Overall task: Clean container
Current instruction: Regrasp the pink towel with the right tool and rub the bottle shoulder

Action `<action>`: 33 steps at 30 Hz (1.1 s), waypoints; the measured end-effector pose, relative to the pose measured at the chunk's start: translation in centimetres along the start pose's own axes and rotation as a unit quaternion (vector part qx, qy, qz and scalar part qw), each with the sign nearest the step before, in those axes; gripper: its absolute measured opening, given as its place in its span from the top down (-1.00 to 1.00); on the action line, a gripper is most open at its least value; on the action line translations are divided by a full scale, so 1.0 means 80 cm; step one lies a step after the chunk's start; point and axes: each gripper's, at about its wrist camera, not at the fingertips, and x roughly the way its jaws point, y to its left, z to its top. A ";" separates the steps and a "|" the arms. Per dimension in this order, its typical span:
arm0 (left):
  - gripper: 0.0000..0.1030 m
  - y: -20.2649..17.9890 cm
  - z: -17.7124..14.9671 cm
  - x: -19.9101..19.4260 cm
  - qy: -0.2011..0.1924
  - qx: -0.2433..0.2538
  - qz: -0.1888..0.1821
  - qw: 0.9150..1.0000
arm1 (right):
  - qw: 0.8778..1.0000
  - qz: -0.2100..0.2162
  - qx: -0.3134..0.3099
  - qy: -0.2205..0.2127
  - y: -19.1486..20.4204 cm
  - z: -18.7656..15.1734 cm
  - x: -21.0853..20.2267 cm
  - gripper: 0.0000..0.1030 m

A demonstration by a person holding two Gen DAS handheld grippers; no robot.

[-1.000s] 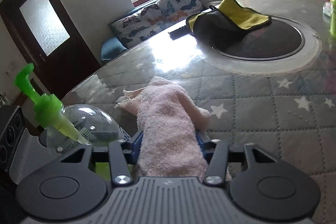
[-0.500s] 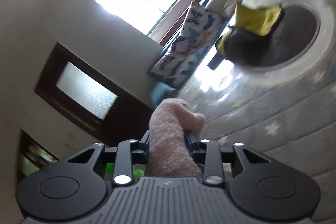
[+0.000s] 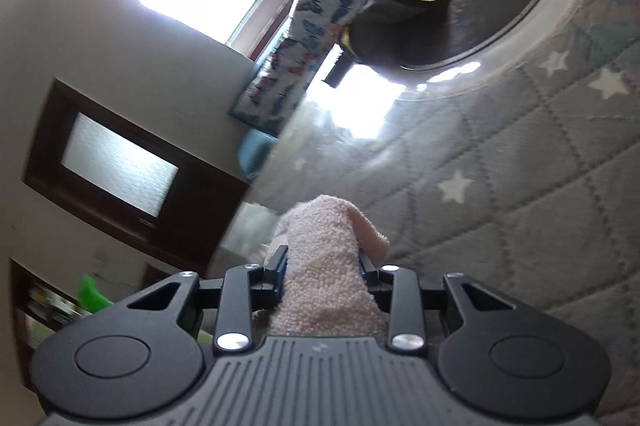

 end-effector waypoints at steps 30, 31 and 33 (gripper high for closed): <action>-1.00 -0.011 -0.008 -0.028 0.007 0.007 0.021 1.000 | 0.997 -0.029 -0.072 0.005 0.024 -0.056 -0.030 0.39; -1.00 -0.006 -0.007 -0.026 0.005 0.003 0.013 1.000 | 0.997 -0.028 -0.070 0.005 0.023 -0.056 -0.030 0.39; -1.00 -0.001 -0.006 -0.021 0.001 0.003 0.001 1.000 | 0.997 -0.029 -0.069 0.004 0.022 -0.056 -0.032 0.39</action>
